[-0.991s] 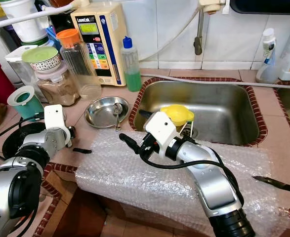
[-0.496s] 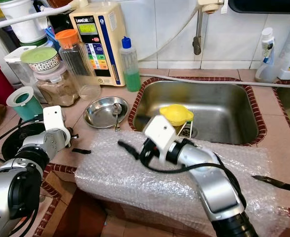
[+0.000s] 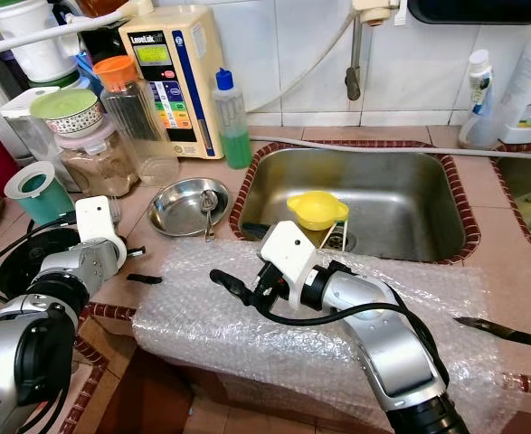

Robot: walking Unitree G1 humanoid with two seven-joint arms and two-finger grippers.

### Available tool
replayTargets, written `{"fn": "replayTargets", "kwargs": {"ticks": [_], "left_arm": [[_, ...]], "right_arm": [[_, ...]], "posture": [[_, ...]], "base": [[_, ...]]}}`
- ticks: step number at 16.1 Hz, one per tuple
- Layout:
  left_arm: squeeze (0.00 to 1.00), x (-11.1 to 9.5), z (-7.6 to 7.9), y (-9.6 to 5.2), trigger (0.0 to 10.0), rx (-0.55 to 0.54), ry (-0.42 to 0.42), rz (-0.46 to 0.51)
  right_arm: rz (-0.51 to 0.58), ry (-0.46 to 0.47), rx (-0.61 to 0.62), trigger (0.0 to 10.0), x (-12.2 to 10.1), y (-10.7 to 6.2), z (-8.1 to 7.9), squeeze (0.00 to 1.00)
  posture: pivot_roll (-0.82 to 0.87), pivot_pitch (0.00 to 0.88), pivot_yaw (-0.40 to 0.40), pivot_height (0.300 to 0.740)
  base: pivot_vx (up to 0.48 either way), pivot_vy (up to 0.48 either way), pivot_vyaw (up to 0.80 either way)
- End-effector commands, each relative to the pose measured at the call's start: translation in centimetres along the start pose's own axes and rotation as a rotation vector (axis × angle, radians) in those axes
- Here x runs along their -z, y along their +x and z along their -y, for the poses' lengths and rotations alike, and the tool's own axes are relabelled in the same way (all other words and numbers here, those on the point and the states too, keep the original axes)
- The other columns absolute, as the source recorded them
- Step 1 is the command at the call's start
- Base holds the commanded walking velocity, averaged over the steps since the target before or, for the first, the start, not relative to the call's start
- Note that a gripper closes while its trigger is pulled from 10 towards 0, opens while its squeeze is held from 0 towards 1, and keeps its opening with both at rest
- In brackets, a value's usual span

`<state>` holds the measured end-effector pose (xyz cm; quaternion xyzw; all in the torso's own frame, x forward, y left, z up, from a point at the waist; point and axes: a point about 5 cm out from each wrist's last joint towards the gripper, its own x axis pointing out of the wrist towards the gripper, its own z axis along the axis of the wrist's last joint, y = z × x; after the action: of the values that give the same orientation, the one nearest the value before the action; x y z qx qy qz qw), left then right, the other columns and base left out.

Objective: Kitchen organization

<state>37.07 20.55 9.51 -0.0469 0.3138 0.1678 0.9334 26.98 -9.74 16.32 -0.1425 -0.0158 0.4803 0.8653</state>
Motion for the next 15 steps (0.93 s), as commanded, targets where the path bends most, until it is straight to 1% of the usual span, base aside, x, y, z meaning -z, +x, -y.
{"fn": "replayTargets", "kwargs": {"ticks": [1, 3, 5, 6, 8, 10, 11, 12, 13, 14, 15], "left_arm": [[0.00, 3.1, -1.9, 0.5, 0.0, -0.066, 0.021, -0.119], [0.00, 2.9, -2.4, 0.6, 0.0, -0.093, 0.047, -0.090], [0.00, 1.8, -3.0, 0.6, 0.0, -0.108, 0.063, -0.010], [0.00, 1.3, -3.0, 0.6, 0.0, -0.099, 0.073, 0.028], [0.00, 1.0, -2.5, 0.5, 0.0, -0.050, 0.059, 0.068], [0.00, 0.4, -2.6, 0.4, 0.0, -0.034, 0.081, 0.158], [0.00, 0.1, -2.6, 0.2, 0.0, -0.017, 0.060, 0.215], [0.00, 0.1, -2.5, 0.2, 0.0, -0.003, 0.066, 0.232], [0.00, 0.0, -2.3, 0.0, 0.0, 0.020, 0.036, 0.259], [0.00, -0.2, -1.9, -0.3, 0.0, 0.050, 0.044, 0.309], [0.00, -0.2, -1.6, -0.5, 0.0, 0.076, 0.050, 0.338]], "right_arm": [[0.013, -0.014, -0.022, 10.0, -0.5, 0.1, -0.4, 0.00], [0.009, -0.015, -0.018, 10.0, -0.4, 0.1, -0.3, 0.00], [0.009, -0.017, -0.014, 10.0, -0.4, 0.0, -0.2, 0.00], [0.008, -0.018, -0.012, 10.0, -0.4, 0.0, -0.2, 0.00], [0.007, -0.022, -0.006, 10.0, -0.4, 0.0, 0.1, 0.00], [0.006, -0.031, 0.002, 10.0, -0.3, 0.1, 0.5, 0.00], [0.006, -0.039, 0.002, 10.0, -0.4, 0.2, 0.7, 0.00], [0.006, -0.042, 0.002, 10.0, -0.4, 0.2, 0.8, 0.00], [0.007, -0.046, 0.003, 10.0, -0.5, 0.3, 0.9, 0.00], [0.008, -0.051, 0.004, 10.0, -0.5, 0.3, 1.1, 0.00], [0.008, -0.055, 0.005, 10.0, -0.5, 0.4, 1.2, 0.00]], "posture": [[0.03, 0.000, 0.165, 0.740], [0.03, 0.000, 0.161, 0.740], [0.03, 0.000, 0.153, 0.740], [0.03, 0.000, 0.153, 0.740], [0.03, 0.000, 0.137, 0.740], [0.04, 0.000, 0.121, 0.740], [0.05, 0.000, 0.116, 0.740], [0.05, 0.000, 0.111, 0.740], [0.05, 0.000, 0.106, 0.740], [0.05, 0.000, 0.098, 0.740], [0.06, 0.000, 0.096, 0.740]], "base": [[0.000, 0.000, 0.00], [0.000, 0.000, 0.00], [0.000, 0.000, 0.00], [0.000, 0.000, 0.00], [0.000, 0.000, 0.00], [0.000, 0.000, 0.00], [0.000, 0.000, 0.00], [0.000, 0.000, 0.00], [0.000, 0.000, 0.00], [0.000, 0.000, 0.00], [0.000, 0.000, 0.00]]}}
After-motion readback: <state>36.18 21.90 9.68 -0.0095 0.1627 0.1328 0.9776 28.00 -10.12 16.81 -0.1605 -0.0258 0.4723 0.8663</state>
